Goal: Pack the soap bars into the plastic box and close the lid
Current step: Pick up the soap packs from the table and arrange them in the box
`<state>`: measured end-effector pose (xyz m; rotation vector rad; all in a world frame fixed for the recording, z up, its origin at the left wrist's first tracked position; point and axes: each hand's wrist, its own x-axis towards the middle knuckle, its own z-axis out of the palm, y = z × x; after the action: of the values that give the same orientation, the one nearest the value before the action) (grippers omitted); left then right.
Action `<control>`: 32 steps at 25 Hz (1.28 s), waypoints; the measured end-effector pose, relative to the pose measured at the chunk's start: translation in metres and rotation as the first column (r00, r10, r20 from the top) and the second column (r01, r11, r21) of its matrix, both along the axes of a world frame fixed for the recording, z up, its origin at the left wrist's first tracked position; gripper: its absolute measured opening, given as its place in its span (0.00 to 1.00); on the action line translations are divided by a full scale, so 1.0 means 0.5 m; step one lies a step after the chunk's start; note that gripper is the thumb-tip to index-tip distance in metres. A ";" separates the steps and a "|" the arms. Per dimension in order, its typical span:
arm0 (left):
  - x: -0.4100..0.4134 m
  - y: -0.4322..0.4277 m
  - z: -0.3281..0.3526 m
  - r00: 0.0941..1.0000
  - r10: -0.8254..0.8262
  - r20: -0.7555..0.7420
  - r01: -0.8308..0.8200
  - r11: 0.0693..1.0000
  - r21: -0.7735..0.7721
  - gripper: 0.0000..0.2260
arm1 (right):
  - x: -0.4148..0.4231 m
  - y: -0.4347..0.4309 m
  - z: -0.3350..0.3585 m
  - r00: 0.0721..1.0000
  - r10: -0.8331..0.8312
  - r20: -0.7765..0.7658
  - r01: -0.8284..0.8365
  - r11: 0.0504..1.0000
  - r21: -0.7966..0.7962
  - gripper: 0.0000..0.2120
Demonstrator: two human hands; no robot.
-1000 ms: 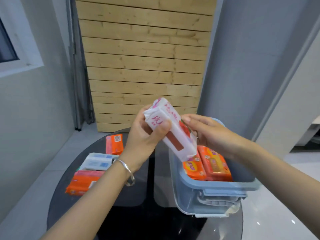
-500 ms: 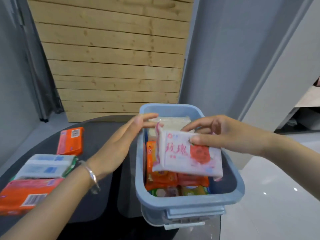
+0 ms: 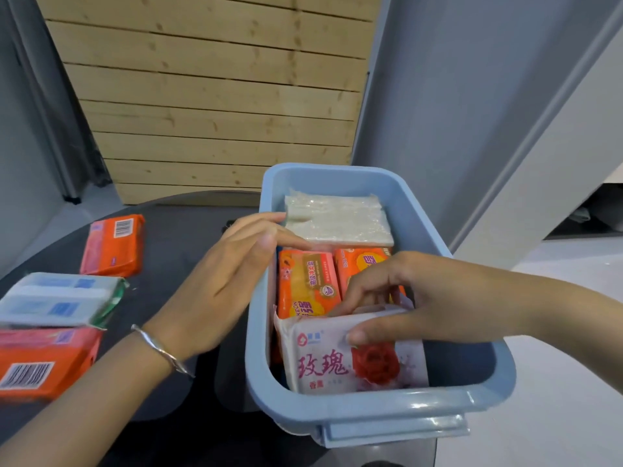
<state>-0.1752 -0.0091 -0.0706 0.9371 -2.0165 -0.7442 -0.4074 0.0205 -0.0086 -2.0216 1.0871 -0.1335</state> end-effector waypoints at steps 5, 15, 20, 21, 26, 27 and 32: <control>-0.002 -0.002 -0.005 1.000 0.006 -0.009 -0.006 1.000 0.005 0.20 | -0.007 0.003 -0.001 0.999 0.013 -0.050 -0.016 0.998 -0.067 0.13; 0.004 -0.009 -0.018 1.000 -0.005 0.021 0.004 1.000 0.014 0.21 | -0.016 0.014 0.007 0.997 -0.006 0.078 -0.003 0.993 0.121 0.19; 0.008 0.011 -0.007 0.999 0.014 0.038 -0.014 1.000 -0.010 0.17 | 0.000 0.027 0.009 0.990 -0.104 0.092 0.083 0.974 0.209 0.26; 0.014 0.020 -0.005 0.999 0.023 0.045 -0.022 0.999 -0.024 0.17 | 0.004 0.026 0.010 0.986 -0.142 0.089 0.123 0.974 0.190 0.25; 0.126 0.054 0.002 0.984 0.167 0.065 -0.166 0.986 -0.020 0.16 | 0.046 0.007 0.034 0.943 -0.264 0.201 0.257 0.965 0.059 0.17; 0.167 0.059 -0.003 0.970 0.224 0.092 -0.226 0.974 0.012 0.17 | 0.067 0.004 0.040 0.941 -0.261 0.214 0.262 0.965 0.020 0.17; 0.366 0.079 -0.057 0.818 0.440 0.371 -0.515 0.847 0.132 0.21 | 0.150 -0.016 0.030 0.948 -0.258 0.185 0.298 0.924 -0.239 0.12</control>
<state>0.0081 0.0302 -0.0992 1.7305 -1.8572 -0.5623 -0.3324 0.0127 0.0064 -2.0360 1.3109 -0.5995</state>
